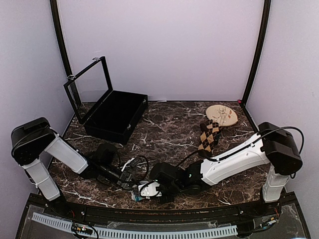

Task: Roll the socks
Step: Roll the sock at the center of the board.

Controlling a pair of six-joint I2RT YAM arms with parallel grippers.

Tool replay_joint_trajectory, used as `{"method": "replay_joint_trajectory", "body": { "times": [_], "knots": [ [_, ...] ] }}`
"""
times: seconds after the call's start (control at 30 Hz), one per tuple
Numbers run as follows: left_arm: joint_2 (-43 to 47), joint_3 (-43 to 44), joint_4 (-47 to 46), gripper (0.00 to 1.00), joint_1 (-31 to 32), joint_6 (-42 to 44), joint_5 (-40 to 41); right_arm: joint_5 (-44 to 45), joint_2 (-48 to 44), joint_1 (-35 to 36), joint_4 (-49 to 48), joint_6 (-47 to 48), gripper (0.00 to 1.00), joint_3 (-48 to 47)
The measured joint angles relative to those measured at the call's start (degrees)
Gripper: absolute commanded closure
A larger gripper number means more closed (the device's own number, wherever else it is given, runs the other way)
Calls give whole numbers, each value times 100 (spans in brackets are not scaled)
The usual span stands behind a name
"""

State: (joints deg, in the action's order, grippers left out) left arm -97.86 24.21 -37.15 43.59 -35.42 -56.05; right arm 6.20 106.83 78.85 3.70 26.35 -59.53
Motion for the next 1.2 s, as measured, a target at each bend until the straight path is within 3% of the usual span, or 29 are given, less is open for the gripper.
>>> {"method": "replay_joint_trajectory", "body": {
  "times": [0.4, 0.93, 1.07, 1.2],
  "knots": [
    [1576, 118, 1729, 61, -221, 426, 1565, -125, 2, -9, 315, -79, 95, -162],
    [1987, -219, 2531, 86, -227, 479, 2114, -411, 212, -190, 1084, -483, 95, -791],
    [2039, -219, 2706, 97, -227, 487, 2199, -592, 264, -271, 1305, -601, 95, -962],
    [2087, -219, 2852, 100, -227, 487, 2264, -730, 308, -348, 1493, -697, 95, -1115]
  ]
}}
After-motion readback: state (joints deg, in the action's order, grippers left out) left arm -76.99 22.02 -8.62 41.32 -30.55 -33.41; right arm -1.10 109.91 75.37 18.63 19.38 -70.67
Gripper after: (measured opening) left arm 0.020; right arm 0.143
